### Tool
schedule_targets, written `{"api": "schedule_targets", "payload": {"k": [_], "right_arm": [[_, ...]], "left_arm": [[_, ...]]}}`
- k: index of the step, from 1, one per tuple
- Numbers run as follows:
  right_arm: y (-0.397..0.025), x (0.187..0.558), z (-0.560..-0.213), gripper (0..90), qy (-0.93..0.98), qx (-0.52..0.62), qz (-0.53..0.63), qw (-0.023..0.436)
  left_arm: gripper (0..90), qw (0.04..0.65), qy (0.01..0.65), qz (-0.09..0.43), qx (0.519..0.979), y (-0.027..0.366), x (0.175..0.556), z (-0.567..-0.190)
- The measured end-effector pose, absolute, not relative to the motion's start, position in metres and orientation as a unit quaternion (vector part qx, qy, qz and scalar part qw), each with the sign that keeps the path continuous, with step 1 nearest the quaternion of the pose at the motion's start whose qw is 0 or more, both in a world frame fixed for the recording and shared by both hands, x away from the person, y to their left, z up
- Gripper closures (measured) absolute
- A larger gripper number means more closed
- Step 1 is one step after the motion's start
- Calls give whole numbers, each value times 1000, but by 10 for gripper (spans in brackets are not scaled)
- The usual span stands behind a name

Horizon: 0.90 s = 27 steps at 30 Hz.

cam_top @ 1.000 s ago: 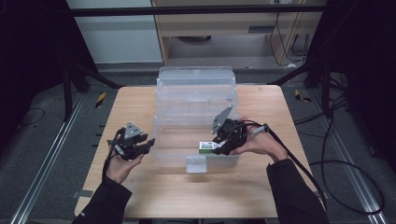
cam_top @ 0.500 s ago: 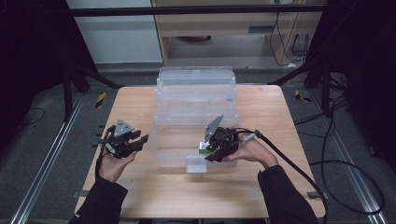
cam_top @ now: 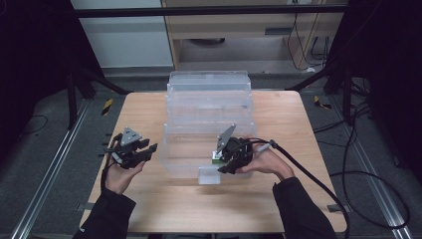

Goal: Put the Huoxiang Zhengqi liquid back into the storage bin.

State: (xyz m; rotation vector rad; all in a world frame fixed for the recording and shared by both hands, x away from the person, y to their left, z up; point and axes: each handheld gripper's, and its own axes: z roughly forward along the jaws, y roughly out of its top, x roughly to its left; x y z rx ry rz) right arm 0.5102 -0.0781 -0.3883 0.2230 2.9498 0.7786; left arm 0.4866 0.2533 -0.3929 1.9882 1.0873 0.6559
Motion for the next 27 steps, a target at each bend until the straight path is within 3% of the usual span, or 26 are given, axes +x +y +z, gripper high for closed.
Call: {"api": "schedule_targets", "payload": {"k": [27], "right_arm": [[-69, 514, -407, 661, 968, 74, 238, 14]], "left_arm": [[610, 383, 419, 258, 782, 253, 490, -388]]}}
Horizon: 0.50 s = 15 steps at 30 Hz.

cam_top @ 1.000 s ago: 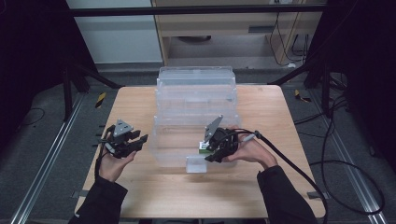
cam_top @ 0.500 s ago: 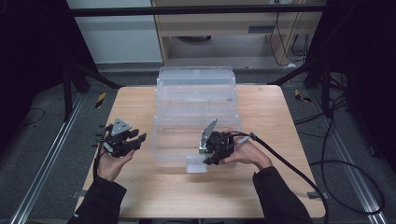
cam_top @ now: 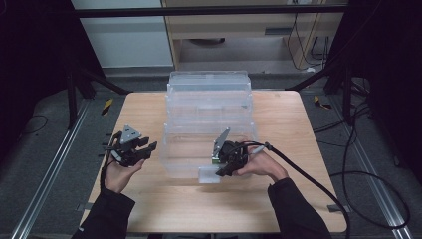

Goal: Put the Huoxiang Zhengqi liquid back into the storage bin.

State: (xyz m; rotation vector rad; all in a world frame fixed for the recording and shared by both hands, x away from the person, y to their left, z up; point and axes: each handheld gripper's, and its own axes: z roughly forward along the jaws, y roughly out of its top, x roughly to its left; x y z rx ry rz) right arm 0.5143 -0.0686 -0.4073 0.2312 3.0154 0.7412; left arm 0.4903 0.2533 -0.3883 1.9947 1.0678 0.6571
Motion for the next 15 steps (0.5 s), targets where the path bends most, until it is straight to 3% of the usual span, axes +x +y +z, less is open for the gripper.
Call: {"api": "schedule_targets", "payload": {"k": [15], "right_arm": [[-70, 513, -408, 663, 967, 71, 245, 19]], "left_arm": [[544, 375, 377, 258, 806, 257, 511, -361]]}}
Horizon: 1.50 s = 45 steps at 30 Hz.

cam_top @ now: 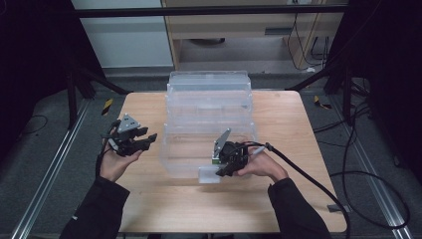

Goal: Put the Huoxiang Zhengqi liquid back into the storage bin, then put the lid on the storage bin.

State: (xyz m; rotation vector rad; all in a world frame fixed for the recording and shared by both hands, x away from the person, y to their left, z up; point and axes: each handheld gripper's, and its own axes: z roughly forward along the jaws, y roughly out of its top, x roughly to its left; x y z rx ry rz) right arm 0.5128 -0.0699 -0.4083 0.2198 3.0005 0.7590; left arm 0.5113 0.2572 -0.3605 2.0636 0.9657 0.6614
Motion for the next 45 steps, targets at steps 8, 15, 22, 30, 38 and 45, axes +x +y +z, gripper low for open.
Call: {"api": "schedule_targets", "payload": {"k": [8, 15, 22, 30, 38, 45], "right_arm": [[-70, 513, -408, 662, 967, 67, 245, 19], [-70, 512, -408, 662, 967, 66, 245, 22], [-70, 512, -408, 661, 967, 65, 244, 23], [-70, 513, -408, 662, 967, 64, 244, 21], [-71, 512, -408, 661, 967, 63, 246, 23], [-71, 511, -408, 662, 967, 63, 247, 25]], "left_arm": [[494, 360, 333, 246, 836, 251, 525, -350], [453, 347, 300, 239, 856, 243, 536, -334], [420, 338, 261, 240, 872, 234, 543, -316], [375, 324, 216, 243, 888, 223, 553, -302], [368, 298, 198, 255, 898, 219, 562, -296], [370, 286, 197, 263, 900, 215, 574, -293]]}}
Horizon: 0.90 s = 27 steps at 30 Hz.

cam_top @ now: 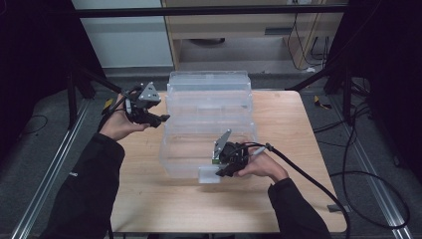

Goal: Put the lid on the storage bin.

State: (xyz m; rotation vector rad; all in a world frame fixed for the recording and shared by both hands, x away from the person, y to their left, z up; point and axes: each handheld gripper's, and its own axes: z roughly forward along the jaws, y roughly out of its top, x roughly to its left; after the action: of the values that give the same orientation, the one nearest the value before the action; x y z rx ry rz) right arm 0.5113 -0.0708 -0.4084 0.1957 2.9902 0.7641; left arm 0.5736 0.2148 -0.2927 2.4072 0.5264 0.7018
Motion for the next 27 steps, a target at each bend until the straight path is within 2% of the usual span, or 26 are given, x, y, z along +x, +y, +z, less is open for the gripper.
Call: {"api": "schedule_targets", "payload": {"k": [21, 27], "right_arm": [[-71, 510, -409, 660, 965, 58, 252, 33], [-71, 510, -409, 660, 966, 60, 251, 32]], "left_arm": [[410, 279, 175, 255, 909, 184, 613, -293], [455, 283, 164, 249, 912, 179, 622, -291]]}}
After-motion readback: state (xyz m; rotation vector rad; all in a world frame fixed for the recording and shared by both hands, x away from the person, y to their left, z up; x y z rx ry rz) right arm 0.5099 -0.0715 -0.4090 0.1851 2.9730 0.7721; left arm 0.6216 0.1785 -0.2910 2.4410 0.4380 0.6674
